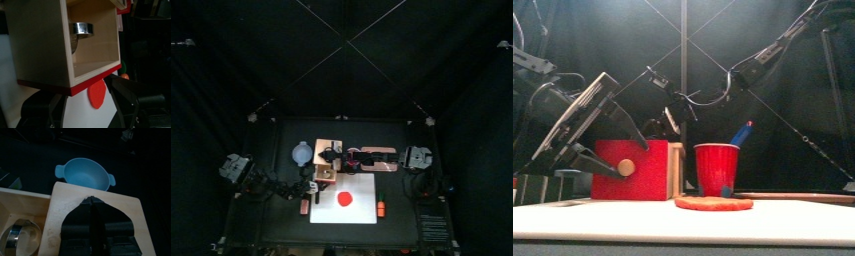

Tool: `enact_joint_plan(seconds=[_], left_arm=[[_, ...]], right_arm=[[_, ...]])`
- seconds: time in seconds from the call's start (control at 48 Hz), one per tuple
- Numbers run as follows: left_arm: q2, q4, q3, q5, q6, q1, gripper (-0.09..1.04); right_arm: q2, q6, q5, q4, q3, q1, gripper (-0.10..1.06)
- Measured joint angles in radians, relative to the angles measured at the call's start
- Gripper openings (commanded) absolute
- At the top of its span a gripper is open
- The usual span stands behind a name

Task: Get the cutter from the drawer then cut the dough then place the extra dough in the bowl
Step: Place the cutter on the board

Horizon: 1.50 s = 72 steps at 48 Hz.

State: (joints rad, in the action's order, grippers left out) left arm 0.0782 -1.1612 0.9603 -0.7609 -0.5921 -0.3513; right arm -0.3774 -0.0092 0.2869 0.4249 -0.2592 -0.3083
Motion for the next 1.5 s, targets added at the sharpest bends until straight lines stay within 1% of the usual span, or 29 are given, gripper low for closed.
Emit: enact_joint_plan(seconds=[0.271,0.479,0.708,0.812,0.875,0.938,1.0,1.083,1.188,1.25,1.292,1.354,1.417,1.5], left_arm=[[-0.006,-0.018,0.0,0.037,-0.003,-0.002,1.03],[-0.029,-0.034,0.002,0.051,-0.002,-0.025,1.03],[-0.075,-0.04,0.029,0.14,0.005,-0.067,1.03],[-0.115,-0.009,0.038,0.19,0.008,-0.087,1.03],[-0.15,0.041,0.048,0.196,0.012,-0.104,1.03],[-0.193,0.12,0.055,0.176,0.025,-0.112,1.03],[-0.232,0.229,0.06,0.129,0.054,-0.112,1.03],[-0.285,0.385,0.071,0.04,0.121,-0.106,1.03],[-0.35,0.568,0.114,-0.064,0.253,-0.074,1.03],[-0.405,0.65,0.158,-0.129,0.35,-0.029,1.03],[-0.446,0.683,0.184,-0.167,0.4,-0.003,1.03],[-0.512,0.707,0.218,-0.207,0.471,0.018,1.03],[-0.565,0.706,0.241,-0.213,0.508,0.021,1.03],[-0.623,0.692,0.262,-0.204,0.523,0.023,1.03]], right_arm=[[0.0,0.0,0.0,-0.002,0.0,0.002,0.03],[0.0,0.0,0.0,-0.002,0.0,0.0,0.03],[0.0,0.0,0.0,-0.002,-0.002,0.002,0.03],[0.0,0.0,-0.002,0.0,0.002,0.002,0.03],[0.0,-0.002,-0.005,0.0,0.005,0.006,0.03],[0.0,-0.002,-0.006,-0.002,0.009,0.012,0.03],[0.002,0.005,-0.008,-0.002,0.011,0.02,0.03],[0.009,0.012,-0.011,-0.003,0.011,0.035,0.03],[0.043,0.017,-0.012,-0.018,0.011,0.057,0.03],[0.066,0.017,-0.012,-0.031,0.015,0.075,0.03],[0.081,0.018,-0.014,-0.041,0.015,0.089,0.03],[0.117,0.023,-0.029,-0.075,0.005,0.112,0.03],[0.146,0.031,-0.063,-0.118,-0.008,0.126,0.04],[0.176,0.031,-0.135,-0.187,-0.02,0.143,0.09]])
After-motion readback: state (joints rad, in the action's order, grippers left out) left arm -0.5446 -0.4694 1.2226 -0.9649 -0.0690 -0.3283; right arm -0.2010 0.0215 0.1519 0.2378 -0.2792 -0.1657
